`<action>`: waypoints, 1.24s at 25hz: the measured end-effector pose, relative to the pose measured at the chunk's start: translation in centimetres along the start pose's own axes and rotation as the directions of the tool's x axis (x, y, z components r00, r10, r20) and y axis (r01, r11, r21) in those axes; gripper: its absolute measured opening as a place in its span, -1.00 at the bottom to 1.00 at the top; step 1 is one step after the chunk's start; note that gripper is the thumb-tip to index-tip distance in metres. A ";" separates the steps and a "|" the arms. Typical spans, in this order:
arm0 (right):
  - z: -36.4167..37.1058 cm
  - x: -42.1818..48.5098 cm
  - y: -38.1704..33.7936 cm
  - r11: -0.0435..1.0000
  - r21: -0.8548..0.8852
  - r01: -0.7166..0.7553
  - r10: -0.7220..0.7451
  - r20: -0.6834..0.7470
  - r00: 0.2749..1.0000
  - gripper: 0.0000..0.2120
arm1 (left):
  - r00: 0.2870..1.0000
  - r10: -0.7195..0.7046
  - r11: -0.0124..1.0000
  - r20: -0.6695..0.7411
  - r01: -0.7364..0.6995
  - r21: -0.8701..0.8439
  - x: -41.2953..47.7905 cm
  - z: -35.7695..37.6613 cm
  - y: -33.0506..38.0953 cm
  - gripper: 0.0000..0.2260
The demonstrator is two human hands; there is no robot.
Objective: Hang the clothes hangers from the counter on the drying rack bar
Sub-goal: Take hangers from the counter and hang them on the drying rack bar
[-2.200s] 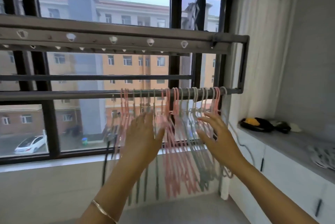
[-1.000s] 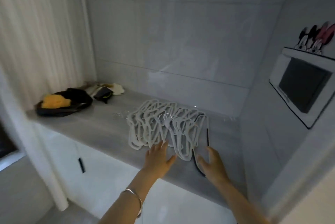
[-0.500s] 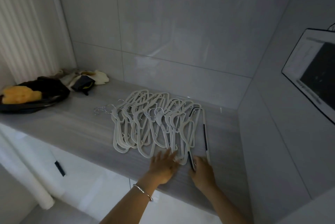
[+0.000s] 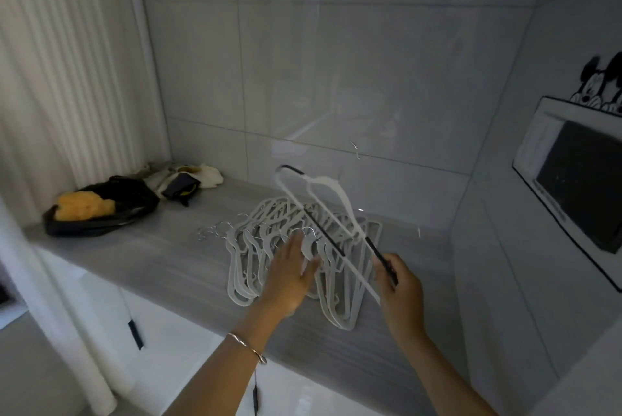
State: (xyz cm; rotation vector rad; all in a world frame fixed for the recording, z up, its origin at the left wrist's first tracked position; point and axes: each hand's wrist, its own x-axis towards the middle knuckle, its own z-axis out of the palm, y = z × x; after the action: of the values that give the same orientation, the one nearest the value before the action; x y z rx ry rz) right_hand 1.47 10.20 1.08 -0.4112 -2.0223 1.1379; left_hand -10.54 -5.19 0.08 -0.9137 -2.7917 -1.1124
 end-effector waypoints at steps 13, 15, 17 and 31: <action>-2.9 -3.6 -19.1 0.718 0.693 -0.066 -0.388 0.476 0.789 -0.84 | 0.202 0.381 0.878 -0.902 0.227 0.422 -21.6 -23.4 10.9 -0.41; -3.8 -5.5 -21.7 0.673 0.737 -0.062 -0.492 0.509 0.706 -0.82 | 0.191 0.458 0.787 -0.868 0.367 0.496 -27.2 -25.8 13.9 -0.33; -4.7 -7.9 -24.7 0.605 0.793 -0.072 -0.600 0.514 0.613 -0.81 | 0.285 0.458 0.654 -0.842 0.534 0.536 -33.2 -27.6 17.3 -0.38; -10.8 -43.1 -47.9 0.142 0.977 0.160 -0.858 0.041 0.512 -0.61 | 0.105 -0.155 0.760 -0.982 0.647 -0.051 -80.9 -30.0 35.0 -0.82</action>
State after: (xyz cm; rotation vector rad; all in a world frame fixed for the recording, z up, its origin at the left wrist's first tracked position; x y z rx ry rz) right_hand 41.94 -35.58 24.27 1.4544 -1.3165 1.7384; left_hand 68.58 -45.63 27.88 0.6204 -1.9080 -0.6042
